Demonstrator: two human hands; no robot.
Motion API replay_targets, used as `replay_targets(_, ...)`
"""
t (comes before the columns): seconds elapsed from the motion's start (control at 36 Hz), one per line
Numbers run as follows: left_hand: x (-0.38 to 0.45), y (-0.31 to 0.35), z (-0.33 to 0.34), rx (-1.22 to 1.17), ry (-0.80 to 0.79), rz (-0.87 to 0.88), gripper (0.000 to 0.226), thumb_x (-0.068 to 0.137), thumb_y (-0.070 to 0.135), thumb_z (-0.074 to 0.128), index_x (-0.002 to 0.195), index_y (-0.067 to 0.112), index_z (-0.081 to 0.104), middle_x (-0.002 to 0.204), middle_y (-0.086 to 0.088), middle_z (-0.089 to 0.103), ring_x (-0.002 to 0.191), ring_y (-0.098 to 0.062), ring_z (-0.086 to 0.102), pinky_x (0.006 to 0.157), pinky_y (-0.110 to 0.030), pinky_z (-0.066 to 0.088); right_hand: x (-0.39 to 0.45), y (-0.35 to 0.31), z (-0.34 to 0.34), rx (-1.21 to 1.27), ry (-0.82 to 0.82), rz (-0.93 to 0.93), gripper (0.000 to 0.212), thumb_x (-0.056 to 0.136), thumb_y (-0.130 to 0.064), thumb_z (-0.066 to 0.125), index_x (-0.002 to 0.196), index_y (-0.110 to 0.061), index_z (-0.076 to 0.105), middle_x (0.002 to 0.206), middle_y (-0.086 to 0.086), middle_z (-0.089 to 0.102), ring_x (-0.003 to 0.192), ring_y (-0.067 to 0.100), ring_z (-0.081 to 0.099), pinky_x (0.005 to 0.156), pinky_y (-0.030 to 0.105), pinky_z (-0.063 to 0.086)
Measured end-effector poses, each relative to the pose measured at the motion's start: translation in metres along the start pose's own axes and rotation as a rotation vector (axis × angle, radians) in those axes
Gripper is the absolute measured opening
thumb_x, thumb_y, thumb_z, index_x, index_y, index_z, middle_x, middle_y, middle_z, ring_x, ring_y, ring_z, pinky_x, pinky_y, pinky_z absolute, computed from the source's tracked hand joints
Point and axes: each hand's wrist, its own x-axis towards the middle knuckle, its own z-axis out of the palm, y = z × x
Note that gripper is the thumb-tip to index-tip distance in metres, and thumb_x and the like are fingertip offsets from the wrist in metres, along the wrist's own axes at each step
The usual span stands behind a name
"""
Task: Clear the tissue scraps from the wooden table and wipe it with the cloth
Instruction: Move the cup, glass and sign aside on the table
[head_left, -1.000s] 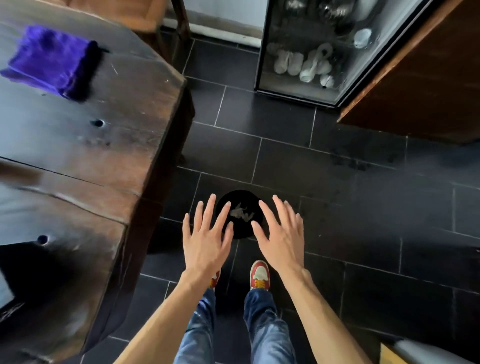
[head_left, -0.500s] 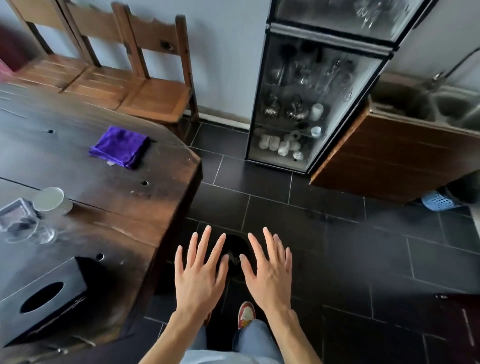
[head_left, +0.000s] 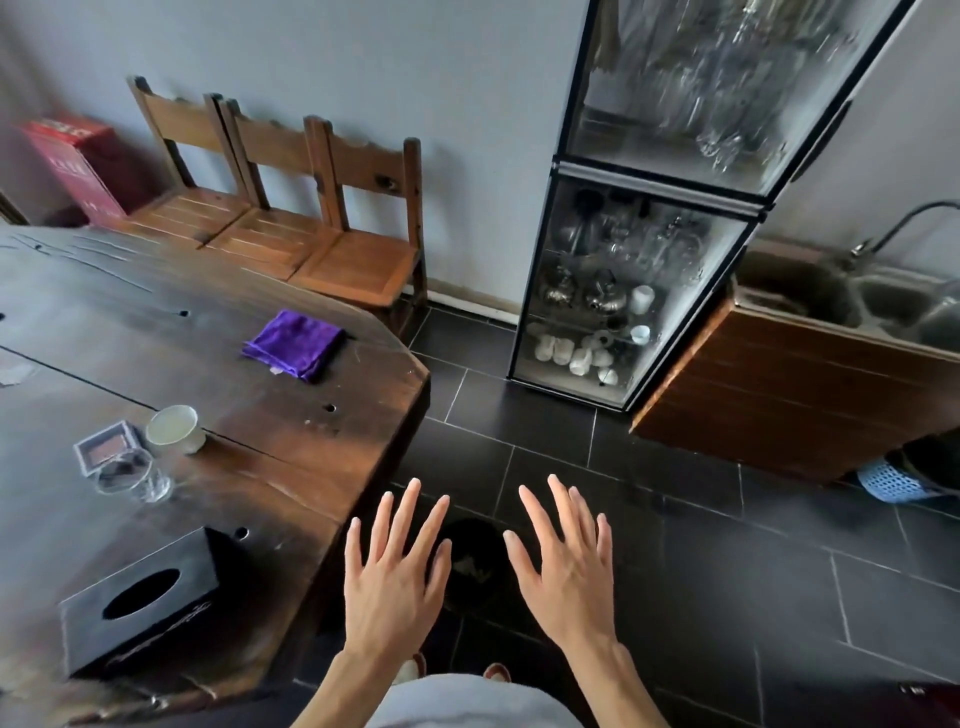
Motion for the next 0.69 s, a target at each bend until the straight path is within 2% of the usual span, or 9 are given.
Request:
replay_targets(0.19,0.004,0.015,0.003,-0.006,0.021,-0.025,0.057,0.102,0.054,0.035,0.158,0.046,0.027,0.172,0.010,0.013,0.158,-0.021,0.015,0.123,-0.055,0.022,0.010,0.006,-0.009,-0.010,0.001,-0.013,0.057,0.100,-0.061,0.035,0.152,-0.037,0.041,0.164,0.002,0.032,0.152,0.025,0.026,0.120,0.058,0.026)
replay_targets(0.39,0.007,0.023,-0.008,0.017,0.068,-0.103,0.057,0.103,0.054,0.034,0.158,0.045,0.028,0.172,0.009,0.015,0.158,-0.022,0.017,0.123,-0.054,0.022,0.022,0.008,-0.022,-0.014,0.003,-0.049,0.061,0.098,-0.064,0.029,0.151,-0.037,0.042,0.163,0.002,0.033,0.151,0.025,0.028,0.119,0.062,0.024)
replay_targets(0.58,-0.011,0.024,-0.028,0.054,0.130,-0.267,0.055,0.102,0.052,0.036,0.156,0.041,0.036,0.170,0.006,0.022,0.157,-0.022,0.021,0.123,-0.055,0.022,0.037,0.004,-0.025,0.011,-0.078,-0.213,0.061,0.100,-0.064,0.031,0.154,-0.039,0.034,0.166,0.001,0.026,0.155,0.023,0.017,0.122,0.060,0.018)
replay_targets(0.69,-0.031,0.019,-0.037,0.085,0.146,-0.380,0.056,0.103,0.053,0.035,0.157,0.043,0.033,0.171,0.007,0.018,0.158,-0.020,0.017,0.124,-0.057,0.023,0.040,-0.014,-0.024,0.069,-0.115,-0.322,0.063,0.097,-0.065,0.030,0.154,-0.038,0.035,0.166,0.001,0.026,0.155,0.022,0.016,0.123,0.060,0.016)
